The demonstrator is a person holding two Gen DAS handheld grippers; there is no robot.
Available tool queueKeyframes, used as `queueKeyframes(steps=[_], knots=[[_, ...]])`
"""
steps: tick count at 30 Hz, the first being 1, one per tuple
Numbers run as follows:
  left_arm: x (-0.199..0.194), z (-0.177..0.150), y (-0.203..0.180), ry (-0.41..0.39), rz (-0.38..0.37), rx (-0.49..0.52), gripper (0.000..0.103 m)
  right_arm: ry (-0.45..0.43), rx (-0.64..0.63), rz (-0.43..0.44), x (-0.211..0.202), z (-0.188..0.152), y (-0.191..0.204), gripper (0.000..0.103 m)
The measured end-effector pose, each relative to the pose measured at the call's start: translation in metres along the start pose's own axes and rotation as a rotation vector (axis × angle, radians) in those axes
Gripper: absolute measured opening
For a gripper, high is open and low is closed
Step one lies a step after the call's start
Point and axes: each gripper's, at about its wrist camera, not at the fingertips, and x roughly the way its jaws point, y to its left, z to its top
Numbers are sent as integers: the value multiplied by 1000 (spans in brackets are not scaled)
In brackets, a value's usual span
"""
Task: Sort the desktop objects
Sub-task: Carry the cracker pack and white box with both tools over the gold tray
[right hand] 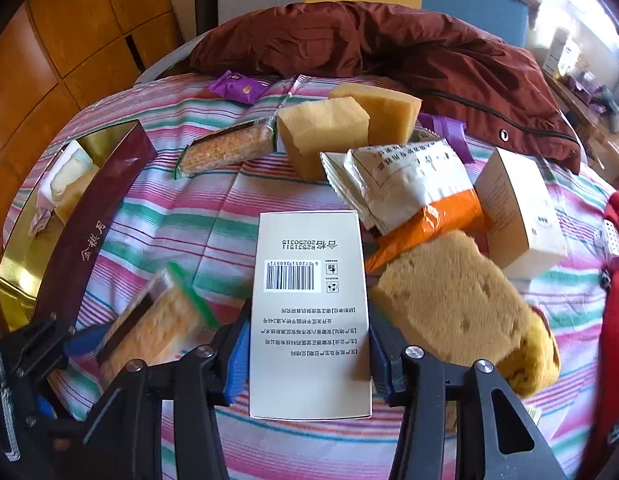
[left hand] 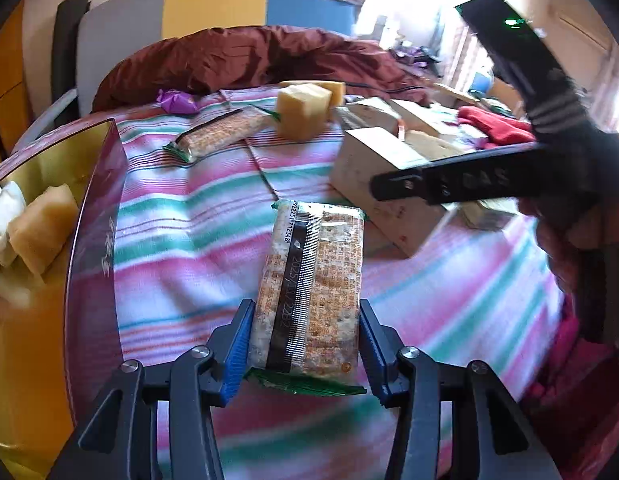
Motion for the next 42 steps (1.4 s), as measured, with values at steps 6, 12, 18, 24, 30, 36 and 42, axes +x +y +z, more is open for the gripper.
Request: queueKeyframes(steps=[6, 12, 18, 24, 30, 36, 42], knots=[[-31, -16, -2, -57, -88, 11, 50, -2, 83, 31, -10, -17, 8, 50], [-69, -22, 12, -119, -156, -49, 50, 15, 166, 113, -21, -29, 23, 50], [-102, -23, 45, -185, -145, -123, 50, -31, 151, 159, -41, -26, 58, 50], [-121, -28, 96, -195, -91, -240, 50, -70, 105, 187, -55, -7, 99, 50], [-129, -32, 161, -150, -5, -342, 50, -82, 6, 226, -58, 18, 160, 50], [-112, -28, 215, -15, 36, -414, 50, -21, -92, 182, -39, 39, 218, 50], [-104, -28, 247, 66, 120, -443, 50, 99, -131, 162, -15, 51, 245, 50]])
